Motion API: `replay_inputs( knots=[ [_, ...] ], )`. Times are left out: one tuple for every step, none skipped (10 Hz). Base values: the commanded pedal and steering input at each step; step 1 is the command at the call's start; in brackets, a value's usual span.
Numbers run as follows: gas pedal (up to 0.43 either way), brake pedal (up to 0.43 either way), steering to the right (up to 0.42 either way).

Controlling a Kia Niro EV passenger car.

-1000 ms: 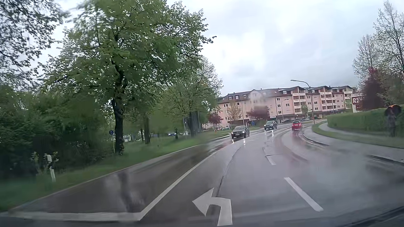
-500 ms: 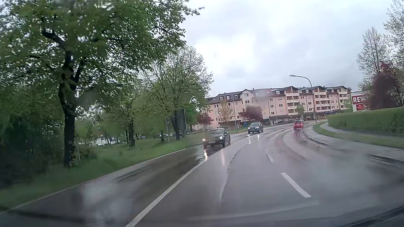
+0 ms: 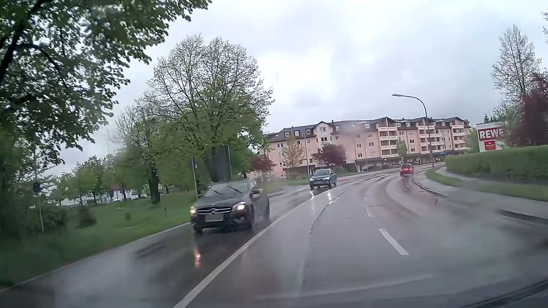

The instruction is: Follow the waypoints while adhering to traffic rules and regulations

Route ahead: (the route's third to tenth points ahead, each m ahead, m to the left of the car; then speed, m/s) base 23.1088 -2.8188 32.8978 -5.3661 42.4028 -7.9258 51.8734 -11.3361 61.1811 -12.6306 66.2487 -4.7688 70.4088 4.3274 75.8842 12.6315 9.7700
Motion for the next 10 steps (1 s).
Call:
replay_inputs(
  knots=[
    [0.028,0.0,0.032],
    [0.028,0.0,0.033],
    [0.028,0.0,0.033],
    [0.028,0.0,0.033],
    [0.028,0.0,0.033],
    [0.028,0.0,0.033],
    [0.028,0.0,0.033],
    [0.028,0.0,0.034],
    [0.028,0.0,0.033],
    [0.028,0.0,0.033]
  ],
)
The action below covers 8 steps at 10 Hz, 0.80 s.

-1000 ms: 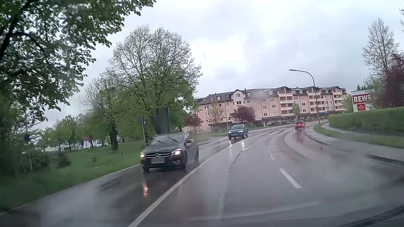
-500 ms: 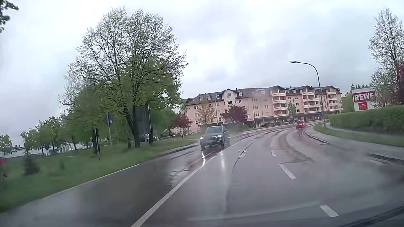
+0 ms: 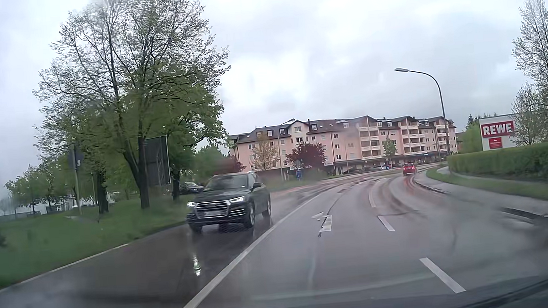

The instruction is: Follow the waypoints while adhering to traffic rules and regulations

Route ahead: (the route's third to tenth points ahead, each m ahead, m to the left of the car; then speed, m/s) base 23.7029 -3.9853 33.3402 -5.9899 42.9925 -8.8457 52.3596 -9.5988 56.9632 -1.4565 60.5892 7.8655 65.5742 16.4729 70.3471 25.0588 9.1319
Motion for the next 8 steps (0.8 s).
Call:
replay_inputs(
  knots=[
    [0.028,0.0,0.034],
    [0.028,0.0,0.033],
    [0.028,0.0,0.033],
    [0.028,0.0,0.034],
    [0.028,0.0,0.034],
    [0.028,0.0,0.036],
    [0.028,0.0,0.037],
    [0.02,0.0,0.037]
  ],
)
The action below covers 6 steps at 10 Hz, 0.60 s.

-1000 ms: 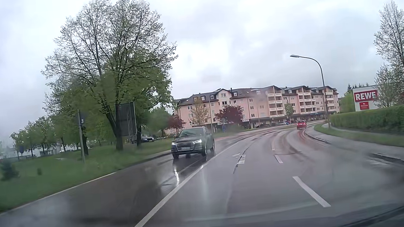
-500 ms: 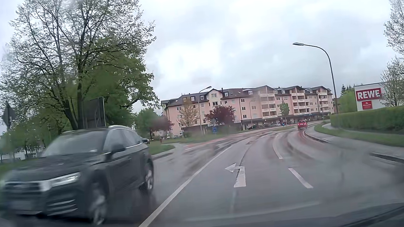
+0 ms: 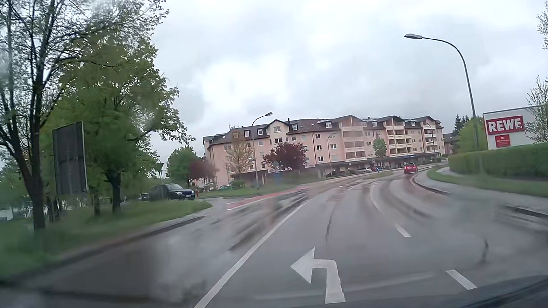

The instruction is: Follow the waypoints while adhering to traffic rules and regulations

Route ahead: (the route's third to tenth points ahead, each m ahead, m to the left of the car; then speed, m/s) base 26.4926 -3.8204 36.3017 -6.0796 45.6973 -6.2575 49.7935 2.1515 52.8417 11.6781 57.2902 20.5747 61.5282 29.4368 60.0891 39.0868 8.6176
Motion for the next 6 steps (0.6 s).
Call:
replay_inputs(
  knots=[
    [0.02,0.0,0.037],
    [0.008,0.0,0.037],
    [0.0,0.0,0.037],
    [0.0,0.0,0.037],
    [0.0,0.0,0.037],
    [0.0,0.0,0.037]
  ],
)
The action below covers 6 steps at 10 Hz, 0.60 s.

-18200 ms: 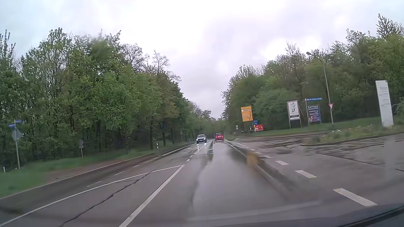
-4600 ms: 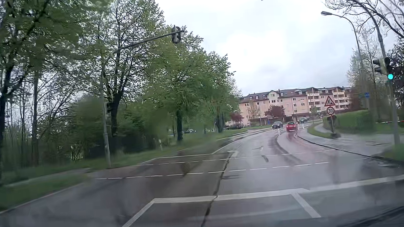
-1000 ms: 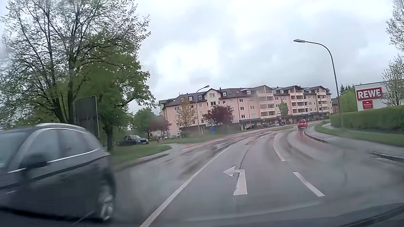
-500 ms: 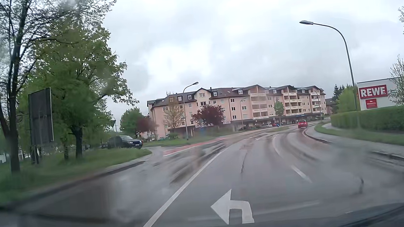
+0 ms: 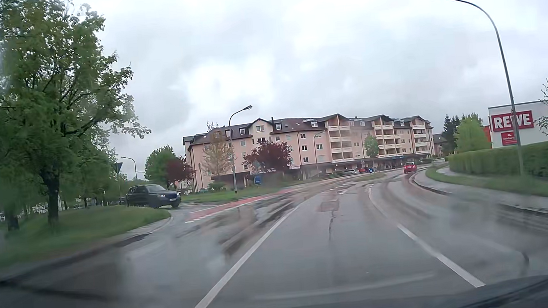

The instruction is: Follow the waypoints while adhering to traffic rules and regulations

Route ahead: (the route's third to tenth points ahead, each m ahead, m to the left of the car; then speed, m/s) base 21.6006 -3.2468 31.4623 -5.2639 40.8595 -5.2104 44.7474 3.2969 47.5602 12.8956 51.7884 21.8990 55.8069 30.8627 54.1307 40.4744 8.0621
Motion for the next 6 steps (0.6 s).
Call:
replay_inputs(
  knots=[
    [0.0,0.0,0.037],
    [0.0,0.0,0.037],
    [0.0,0.0,0.037],
    [0.0,0.0,0.037],
    [0.0,0.0,0.037],
    [0.0,0.0,0.037]
  ],
)
